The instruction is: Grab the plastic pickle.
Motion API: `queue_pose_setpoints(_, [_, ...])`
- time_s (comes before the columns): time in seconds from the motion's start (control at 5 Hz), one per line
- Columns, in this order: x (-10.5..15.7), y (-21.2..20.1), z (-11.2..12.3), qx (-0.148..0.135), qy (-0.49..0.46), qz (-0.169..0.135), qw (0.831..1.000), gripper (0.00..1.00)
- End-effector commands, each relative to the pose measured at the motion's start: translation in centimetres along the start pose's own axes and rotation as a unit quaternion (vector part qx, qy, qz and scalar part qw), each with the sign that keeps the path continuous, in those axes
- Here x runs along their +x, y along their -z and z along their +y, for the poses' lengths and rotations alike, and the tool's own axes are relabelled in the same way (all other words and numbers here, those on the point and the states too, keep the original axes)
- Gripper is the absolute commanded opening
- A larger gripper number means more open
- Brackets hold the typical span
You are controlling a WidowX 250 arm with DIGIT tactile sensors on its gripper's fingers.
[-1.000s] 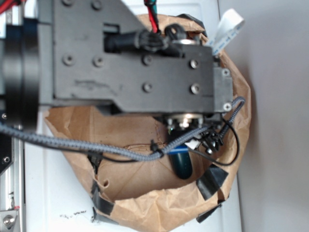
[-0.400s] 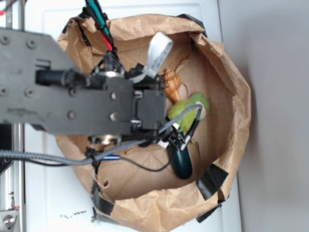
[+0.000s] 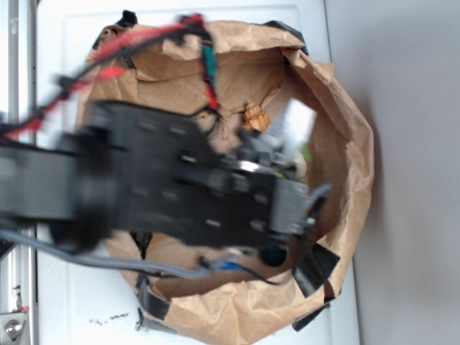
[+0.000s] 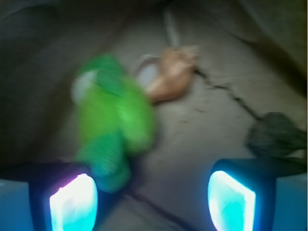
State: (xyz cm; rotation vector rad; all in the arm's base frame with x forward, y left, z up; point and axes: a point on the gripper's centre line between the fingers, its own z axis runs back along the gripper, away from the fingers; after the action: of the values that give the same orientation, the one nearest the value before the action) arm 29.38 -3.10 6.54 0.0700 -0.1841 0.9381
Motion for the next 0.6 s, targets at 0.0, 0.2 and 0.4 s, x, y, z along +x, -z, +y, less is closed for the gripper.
queue_pose_setpoints(0.0, [-1.2,0.0,-3.3,-0.045,-0.018,0.009,0.999,1.00])
queue_pose_setpoints(0.2, [-2.0,0.5,-3.3,-0.037,-0.031,0.011,0.999,1.00])
queue_pose_setpoints(0.4, [-3.2,1.3,-3.2,-0.010,-0.041,0.007,0.999,1.00])
